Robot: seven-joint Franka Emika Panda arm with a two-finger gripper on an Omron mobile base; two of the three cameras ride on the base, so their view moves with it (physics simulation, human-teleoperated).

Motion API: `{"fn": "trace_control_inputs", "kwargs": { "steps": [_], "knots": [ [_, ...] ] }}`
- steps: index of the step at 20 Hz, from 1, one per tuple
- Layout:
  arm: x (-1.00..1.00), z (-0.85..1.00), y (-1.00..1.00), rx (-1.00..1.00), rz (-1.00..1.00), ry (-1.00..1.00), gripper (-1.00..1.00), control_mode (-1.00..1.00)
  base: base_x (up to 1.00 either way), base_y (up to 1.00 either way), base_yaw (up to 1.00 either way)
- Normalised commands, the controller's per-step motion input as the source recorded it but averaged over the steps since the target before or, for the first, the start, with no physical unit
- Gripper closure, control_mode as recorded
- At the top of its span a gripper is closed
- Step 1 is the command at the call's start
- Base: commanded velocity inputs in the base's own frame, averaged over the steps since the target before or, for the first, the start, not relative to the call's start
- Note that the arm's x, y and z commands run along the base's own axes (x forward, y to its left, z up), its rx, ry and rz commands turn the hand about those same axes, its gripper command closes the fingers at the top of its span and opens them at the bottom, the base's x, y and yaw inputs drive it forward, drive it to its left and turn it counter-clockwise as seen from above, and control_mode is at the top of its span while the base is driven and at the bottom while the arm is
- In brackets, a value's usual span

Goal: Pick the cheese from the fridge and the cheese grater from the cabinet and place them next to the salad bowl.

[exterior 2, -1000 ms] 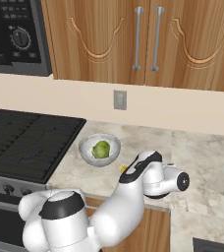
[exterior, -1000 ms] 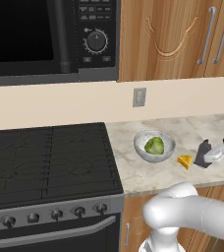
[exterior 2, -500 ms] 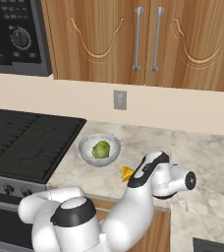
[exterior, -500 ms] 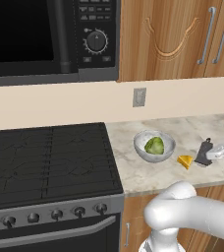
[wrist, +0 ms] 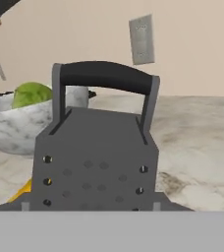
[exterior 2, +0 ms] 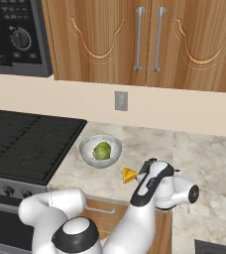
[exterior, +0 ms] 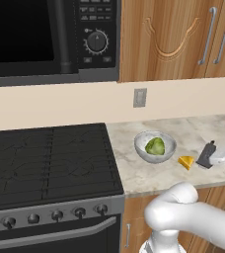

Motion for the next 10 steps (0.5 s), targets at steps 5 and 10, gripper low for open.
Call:
{"fn": "trace_control_inputs", "kwargs": {
  "steps": [5,10],
  "knots": [
    [0.0,-0.42,0.3,-0.11,0.0,-0.1,1.0,-1.0,0.0,0.0,0.0],
    [0.04,-0.39,0.38,-0.21,-0.03,-0.04,1.0,-1.0,0.0,0.0,0.0]
  ]
}}
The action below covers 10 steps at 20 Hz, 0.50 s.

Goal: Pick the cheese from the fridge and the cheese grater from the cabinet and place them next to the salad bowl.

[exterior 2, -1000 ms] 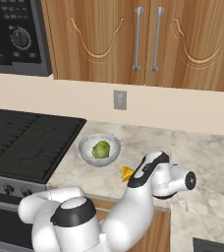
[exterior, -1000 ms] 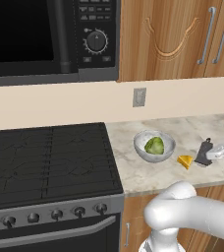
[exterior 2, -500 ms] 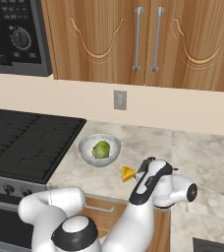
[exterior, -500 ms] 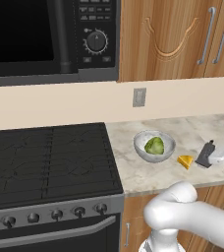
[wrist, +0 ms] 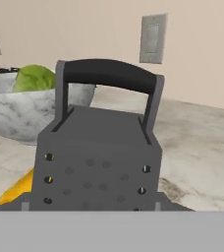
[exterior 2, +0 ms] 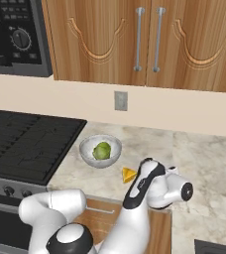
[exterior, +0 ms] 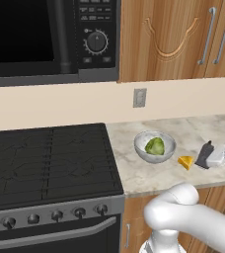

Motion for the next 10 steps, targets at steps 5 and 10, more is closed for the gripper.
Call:
{"fn": "trace_control_inputs", "kwargs": {
  "steps": [5,10],
  "knots": [
    [0.01,-0.41,0.13,-0.09,-0.09,-0.01,1.0,-1.0,0.0,0.0,0.0],
    [0.0,-0.43,0.01,-0.01,-0.13,0.0,-1.0,-1.0,0.0,0.0,0.0]
  ]
}}
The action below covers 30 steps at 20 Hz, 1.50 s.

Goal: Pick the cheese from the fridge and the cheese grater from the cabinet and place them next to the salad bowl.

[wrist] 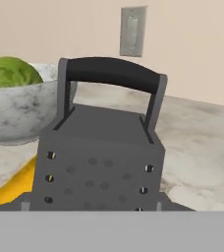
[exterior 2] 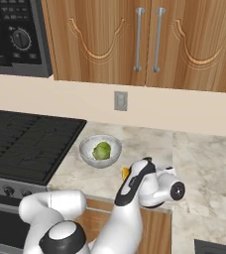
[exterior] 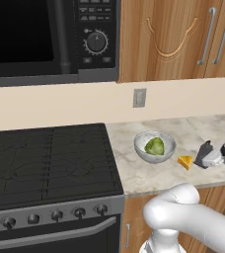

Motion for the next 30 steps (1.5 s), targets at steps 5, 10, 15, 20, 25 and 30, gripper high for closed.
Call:
{"fn": "trace_control_inputs", "kwargs": {
  "steps": [5,10,15,20,25,30],
  "knots": [
    [-0.01,-0.37,0.0,0.0,-0.11,-0.02,-1.0,-1.0,0.0,0.0,0.0],
    [-0.06,-0.31,0.02,-0.01,-0.08,-0.07,-1.0,-1.0,0.0,0.0,0.0],
    [-0.15,-0.32,0.05,-0.03,-0.04,-0.1,-1.0,-1.0,0.0,0.0,0.0],
    [-0.06,-0.21,0.09,-0.06,-0.06,-0.02,-1.0,-1.0,0.0,0.0,0.0],
    [0.02,-0.04,0.07,-0.05,-0.1,0.02,-1.0,-1.0,0.0,0.0,0.0],
    [-0.09,0.0,0.0,0.0,-0.08,0.02,-1.0,-1.0,0.0,0.0,0.0]
  ]
}}
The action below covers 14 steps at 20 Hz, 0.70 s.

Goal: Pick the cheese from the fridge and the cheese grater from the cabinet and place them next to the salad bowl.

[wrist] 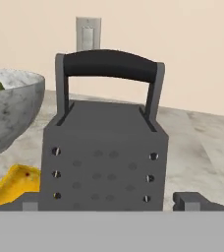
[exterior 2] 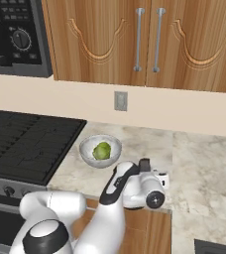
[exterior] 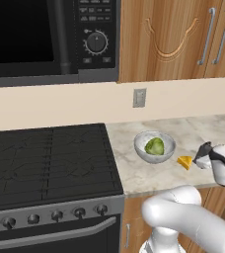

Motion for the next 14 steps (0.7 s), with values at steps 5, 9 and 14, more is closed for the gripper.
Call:
{"fn": "trace_control_inputs", "kwargs": {
  "steps": [5,9,14],
  "knots": [
    [-0.17,0.0,0.0,0.0,-0.07,0.0,-1.0,-1.0,0.0,0.0,0.0],
    [-0.15,0.01,0.0,-0.01,-0.04,0.0,-1.0,-1.0,0.0,0.0,0.0],
    [-0.14,0.06,0.0,-0.01,-0.03,0.0,-1.0,-1.0,0.0,0.0,0.0]
  ]
}}
